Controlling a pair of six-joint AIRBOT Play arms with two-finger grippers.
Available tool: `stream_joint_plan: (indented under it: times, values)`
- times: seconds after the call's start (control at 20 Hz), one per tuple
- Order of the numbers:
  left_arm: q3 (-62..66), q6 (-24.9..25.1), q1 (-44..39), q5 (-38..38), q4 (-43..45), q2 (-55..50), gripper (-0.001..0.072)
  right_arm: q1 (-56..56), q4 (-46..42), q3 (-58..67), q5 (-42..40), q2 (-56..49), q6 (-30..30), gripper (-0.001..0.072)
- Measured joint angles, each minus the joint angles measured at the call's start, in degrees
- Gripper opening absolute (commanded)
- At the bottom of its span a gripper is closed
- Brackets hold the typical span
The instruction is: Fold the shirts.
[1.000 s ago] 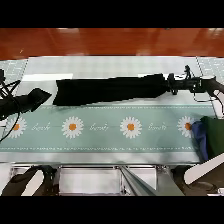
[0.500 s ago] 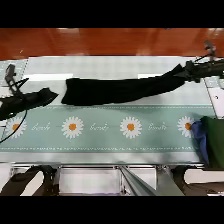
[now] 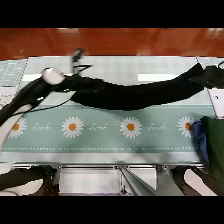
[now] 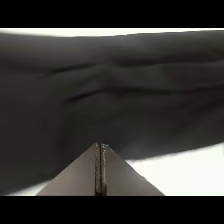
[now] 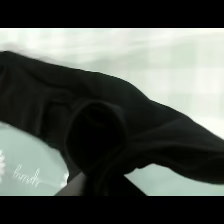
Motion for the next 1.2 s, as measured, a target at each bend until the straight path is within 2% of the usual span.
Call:
stream_joint_plan:
  times: [0.35, 0.6, 0.75, 0.9, 1.2]
  values:
    - [26.60, -7.26, -16.76, -10.93, 0.63, -24.63, 0.0015, -0.07, 2.89, -4.35, 2.34, 12.52, 1.25, 0.0027]
    - [33.59, -9.49, -23.21, -16.72, 0.35, -31.28, 0.0016, 2.62, 4.63, -4.79, 1.49, 14.34, 2.05, 0.0027]
    - [34.62, -10.08, -19.69, -19.45, 0.48, -30.14, 0.0016, 6.43, 5.09, -4.83, -0.17, 13.57, 3.04, 0.0027]
    - [31.47, -10.29, -11.82, -21.05, 1.49, -24.13, 0.0016, 13.29, 6.58, -4.85, -3.54, 9.79, 3.69, 0.0027]
    - [6.67, -8.24, 6.91, -18.82, 4.70, 2.54, 0.0016, 31.93, 12.63, -1.40, -15.61, -7.48, 2.05, 0.0027]
